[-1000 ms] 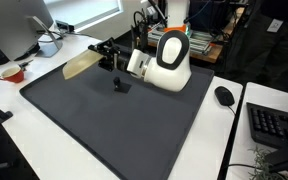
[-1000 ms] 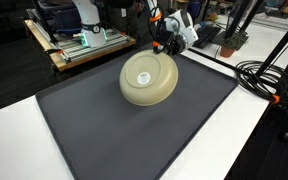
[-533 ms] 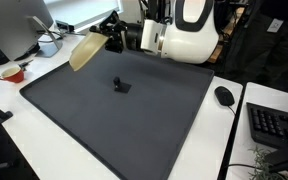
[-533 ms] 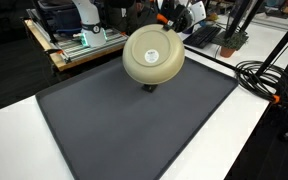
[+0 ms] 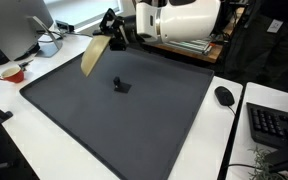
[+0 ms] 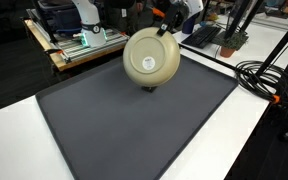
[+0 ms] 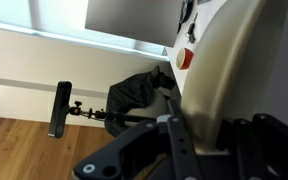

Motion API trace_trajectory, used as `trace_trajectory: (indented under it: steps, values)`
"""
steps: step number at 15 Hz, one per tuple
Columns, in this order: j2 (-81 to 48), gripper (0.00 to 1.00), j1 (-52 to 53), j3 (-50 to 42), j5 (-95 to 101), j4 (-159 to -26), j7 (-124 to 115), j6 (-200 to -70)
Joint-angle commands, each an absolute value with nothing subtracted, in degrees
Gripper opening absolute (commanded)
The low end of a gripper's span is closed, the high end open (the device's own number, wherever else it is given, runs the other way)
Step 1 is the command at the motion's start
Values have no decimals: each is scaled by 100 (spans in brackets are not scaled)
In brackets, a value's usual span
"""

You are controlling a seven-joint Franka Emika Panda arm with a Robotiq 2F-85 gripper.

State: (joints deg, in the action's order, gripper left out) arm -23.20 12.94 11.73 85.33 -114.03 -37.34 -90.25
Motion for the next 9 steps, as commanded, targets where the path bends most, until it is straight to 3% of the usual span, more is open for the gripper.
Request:
trace_trajectory:
  steps: [1, 9]
  values:
    - [-2689, 2, 1347, 946, 8919, -11344, -4722, -8739]
    - [-3393, 2, 1444, 872, 9176, -11281, -6002, -7884]
